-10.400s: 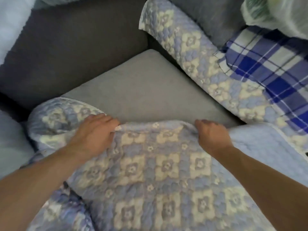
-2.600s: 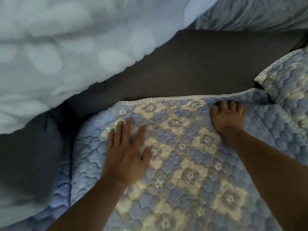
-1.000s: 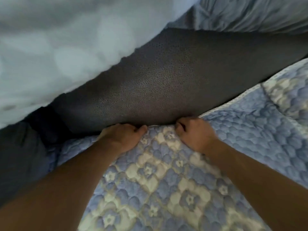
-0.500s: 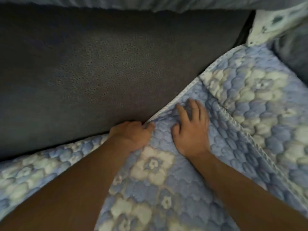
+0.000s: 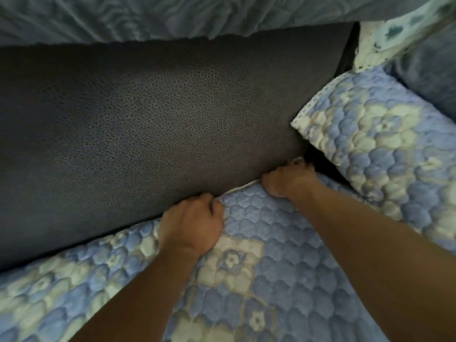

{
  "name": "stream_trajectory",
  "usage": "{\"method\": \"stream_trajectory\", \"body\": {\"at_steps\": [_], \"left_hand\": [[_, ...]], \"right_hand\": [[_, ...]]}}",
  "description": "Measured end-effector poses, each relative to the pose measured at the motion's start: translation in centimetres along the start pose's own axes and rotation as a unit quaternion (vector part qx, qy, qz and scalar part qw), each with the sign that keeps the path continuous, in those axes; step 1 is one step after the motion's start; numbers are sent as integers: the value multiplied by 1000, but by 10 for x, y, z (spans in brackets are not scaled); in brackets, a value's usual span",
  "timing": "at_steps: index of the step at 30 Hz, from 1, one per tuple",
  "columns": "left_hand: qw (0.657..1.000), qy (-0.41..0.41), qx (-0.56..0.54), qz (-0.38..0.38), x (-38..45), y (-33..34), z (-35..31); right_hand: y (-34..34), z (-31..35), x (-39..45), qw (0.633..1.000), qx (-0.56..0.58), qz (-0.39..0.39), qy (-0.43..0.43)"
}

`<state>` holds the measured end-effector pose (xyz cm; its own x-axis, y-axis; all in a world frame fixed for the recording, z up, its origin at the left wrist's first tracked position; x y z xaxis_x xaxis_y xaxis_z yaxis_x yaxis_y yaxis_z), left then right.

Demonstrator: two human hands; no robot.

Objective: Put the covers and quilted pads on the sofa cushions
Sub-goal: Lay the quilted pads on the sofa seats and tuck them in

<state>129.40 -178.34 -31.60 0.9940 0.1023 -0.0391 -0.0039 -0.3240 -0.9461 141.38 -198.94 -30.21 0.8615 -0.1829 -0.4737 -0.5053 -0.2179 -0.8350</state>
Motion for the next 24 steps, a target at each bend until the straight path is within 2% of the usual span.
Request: {"method": "stream_trajectory", "body": {"at_steps": [3,5,7,9,11,13,14,16,17,19,21,24], "left_hand": [[1000,6,-5,9,3,-2,1],[998,33,11,48,5,-2,-2],[993,17,10,113,14,-3,-3],[977,-48,-29,206,30,0,-1],[955,-94,-61,273,42,3,1],[951,-100,-64,284,48,9,2],[955,-92,-59,277,47,12,2],[966,-75,-49,244,43,15,3],[972,-63,-41,224,41,15,3],[982,-42,-40,180,36,16,3],[989,-23,-56,132,29,15,5],[993,-21,-77,93,28,13,12]], "right_hand": [[-5,-2,12,994,102,32,-21],[-9,-14,22,968,243,55,-16],[-10,-16,23,959,276,57,-1],[-7,-5,20,990,133,36,-30],[2,11,1,995,-18,-37,-86],[6,21,-26,960,-85,-167,-208],[8,21,-39,942,-92,-195,-258],[8,15,-38,944,-58,-173,-275],[3,16,-35,958,-27,-129,-255],[-6,21,-19,980,55,12,-192],[-10,35,-13,971,134,128,-153],[-11,50,-5,967,112,163,-162]]}}
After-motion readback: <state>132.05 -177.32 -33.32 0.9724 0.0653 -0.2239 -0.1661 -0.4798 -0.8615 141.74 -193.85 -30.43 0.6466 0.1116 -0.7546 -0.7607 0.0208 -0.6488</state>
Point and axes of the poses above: each hand's wrist, its own x-axis towards the middle knuckle, its own y-axis out of the palm, z = x × y, the point moved 3 cm from there along x, towards the middle knuckle, and after that the axes turned 1 degree about z, right-handed, at the moved point
